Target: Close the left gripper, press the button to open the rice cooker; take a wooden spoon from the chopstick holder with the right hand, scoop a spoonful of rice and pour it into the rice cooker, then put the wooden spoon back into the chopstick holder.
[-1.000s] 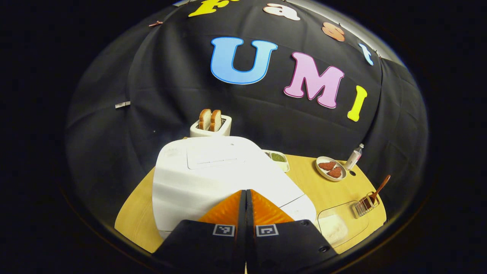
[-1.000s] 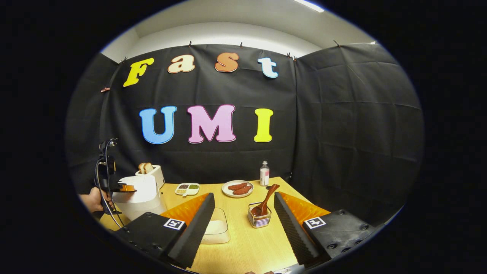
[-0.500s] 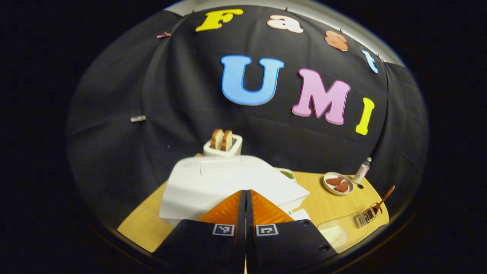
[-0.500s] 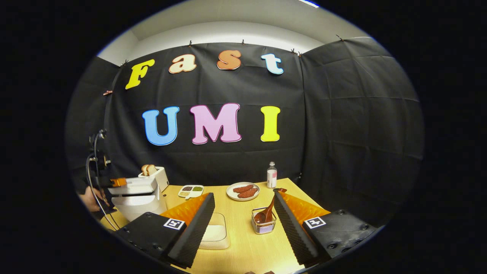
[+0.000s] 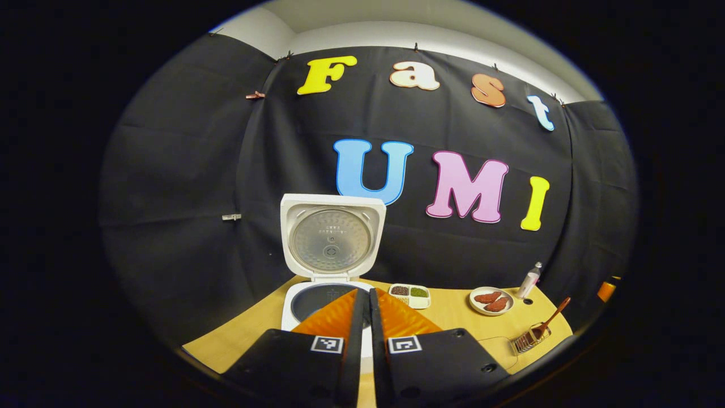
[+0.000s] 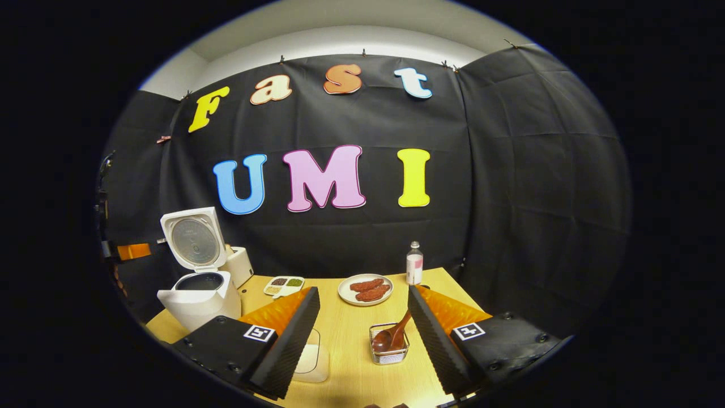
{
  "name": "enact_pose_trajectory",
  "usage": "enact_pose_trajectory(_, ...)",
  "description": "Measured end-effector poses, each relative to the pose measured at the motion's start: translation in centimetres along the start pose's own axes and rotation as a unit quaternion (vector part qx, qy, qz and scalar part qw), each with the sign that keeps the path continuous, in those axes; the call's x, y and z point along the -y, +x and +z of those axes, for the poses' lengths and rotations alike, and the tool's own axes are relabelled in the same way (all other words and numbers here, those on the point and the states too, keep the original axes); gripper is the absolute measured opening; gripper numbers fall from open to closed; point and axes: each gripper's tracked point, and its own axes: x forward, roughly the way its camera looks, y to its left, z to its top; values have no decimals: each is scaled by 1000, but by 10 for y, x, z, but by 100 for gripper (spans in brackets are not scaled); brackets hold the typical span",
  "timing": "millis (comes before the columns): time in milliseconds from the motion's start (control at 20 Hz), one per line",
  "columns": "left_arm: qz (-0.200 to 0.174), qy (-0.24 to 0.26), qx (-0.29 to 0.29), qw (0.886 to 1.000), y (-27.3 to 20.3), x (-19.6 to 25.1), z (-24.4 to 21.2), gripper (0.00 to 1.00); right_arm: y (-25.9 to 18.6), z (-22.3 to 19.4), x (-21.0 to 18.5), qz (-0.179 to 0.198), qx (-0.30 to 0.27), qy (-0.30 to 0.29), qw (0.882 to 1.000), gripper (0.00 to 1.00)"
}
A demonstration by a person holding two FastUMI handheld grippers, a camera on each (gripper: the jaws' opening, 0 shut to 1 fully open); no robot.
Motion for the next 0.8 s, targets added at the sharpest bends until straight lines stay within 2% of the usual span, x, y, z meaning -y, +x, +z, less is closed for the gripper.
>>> enact_pose_trajectory(100, -2, 12, -6, 1000, -17, 13, -4, 30, 12, -7, 14, -3, -13, 4, 1000, 98)
enact_pose_trajectory(150, -5, 10, -9, 1000, -24, 20, -5, 58, 19, -11, 19, -4, -19, 7, 1000, 98)
enact_pose_trajectory(250, -4, 3, -15, 1000, -29, 33, -12, 92, 31, -21, 31, -3, -34, 10, 999, 98)
enact_pose_trajectory(350, 6, 0, -26, 1000, -36, 43, -20, 97, 44, -37, 42, -1, -56, 11, 998, 98)
enact_pose_trajectory(600, 35, -4, -41, 999, -44, 59, -33, 97, 78, -84, 65, 10, -128, 51, 990, 99)
enact_pose_trajectory(800, 81, -2, -75, 994, -57, 56, -56, 97, 110, -112, 77, 18, -162, 62, 985, 99)
